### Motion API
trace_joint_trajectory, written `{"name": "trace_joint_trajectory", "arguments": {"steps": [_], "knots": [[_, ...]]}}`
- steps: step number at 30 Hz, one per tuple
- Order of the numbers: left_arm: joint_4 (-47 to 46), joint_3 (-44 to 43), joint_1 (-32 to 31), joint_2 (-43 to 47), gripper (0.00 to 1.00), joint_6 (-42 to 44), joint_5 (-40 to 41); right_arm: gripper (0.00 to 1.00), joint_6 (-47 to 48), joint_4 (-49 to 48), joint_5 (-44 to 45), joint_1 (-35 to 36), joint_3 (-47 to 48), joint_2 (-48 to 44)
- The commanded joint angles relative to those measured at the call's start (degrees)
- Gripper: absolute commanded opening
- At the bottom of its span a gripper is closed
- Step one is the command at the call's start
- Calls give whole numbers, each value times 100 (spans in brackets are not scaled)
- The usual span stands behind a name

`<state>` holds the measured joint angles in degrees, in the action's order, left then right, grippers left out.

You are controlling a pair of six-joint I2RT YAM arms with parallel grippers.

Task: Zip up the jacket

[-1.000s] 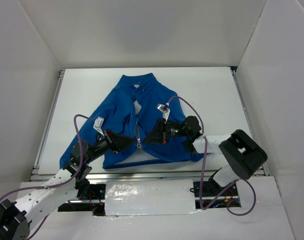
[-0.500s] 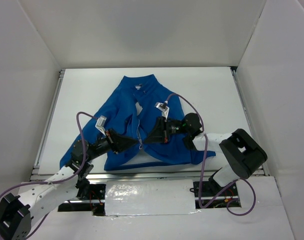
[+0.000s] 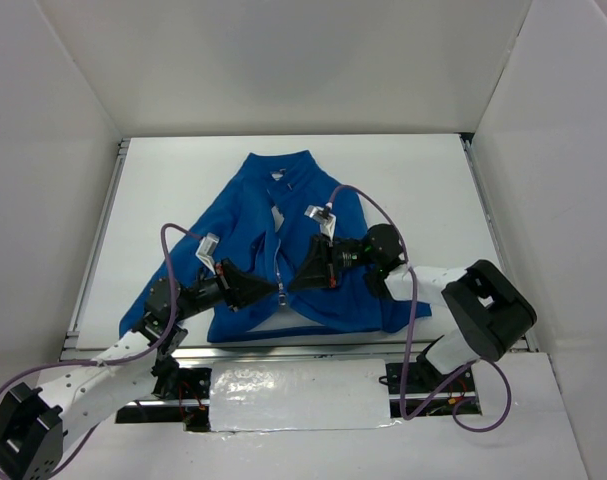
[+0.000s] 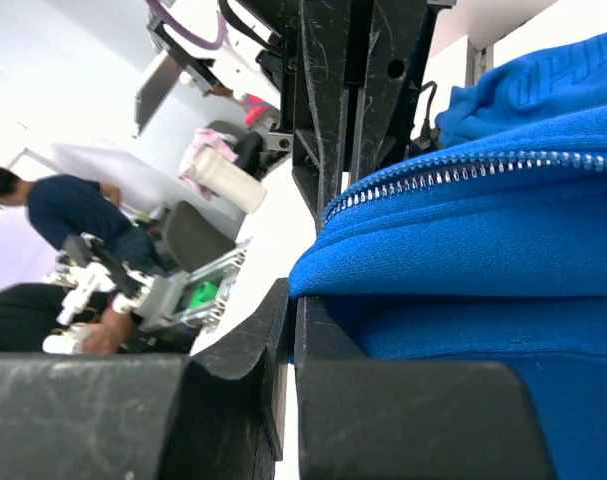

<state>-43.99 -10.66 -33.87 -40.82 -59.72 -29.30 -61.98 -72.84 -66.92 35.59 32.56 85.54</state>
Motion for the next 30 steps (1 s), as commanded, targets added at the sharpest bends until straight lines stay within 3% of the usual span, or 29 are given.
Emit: {"name": "trace_joint_trajectory", "arguments": {"steps": [1, 7, 10, 19, 27, 30], "knots": [[180, -7, -59, -66, 0, 295, -515, 0, 631, 55, 450, 53, 120, -520], [-320, 274, -59, -102, 0, 102, -577, 3, 1791, 1874, 1066, 211, -135, -1117], [-462, 345, -59, -119, 0, -4, -647, 7, 2013, 2334, 1347, 246, -214, -1215], [-435, 687, -59, -67, 0, -171, -683, 9, 2014, 2835, 2032, 334, -548, -1285], [75, 766, -59, -268, 0, -66, -489, 8, 1821, 2582, 2191, 396, -803, -1232], [-162, 863, -67, -444, 0, -127, -480, 13, 1829, 2634, 2253, 422, -812, -1197]]}}
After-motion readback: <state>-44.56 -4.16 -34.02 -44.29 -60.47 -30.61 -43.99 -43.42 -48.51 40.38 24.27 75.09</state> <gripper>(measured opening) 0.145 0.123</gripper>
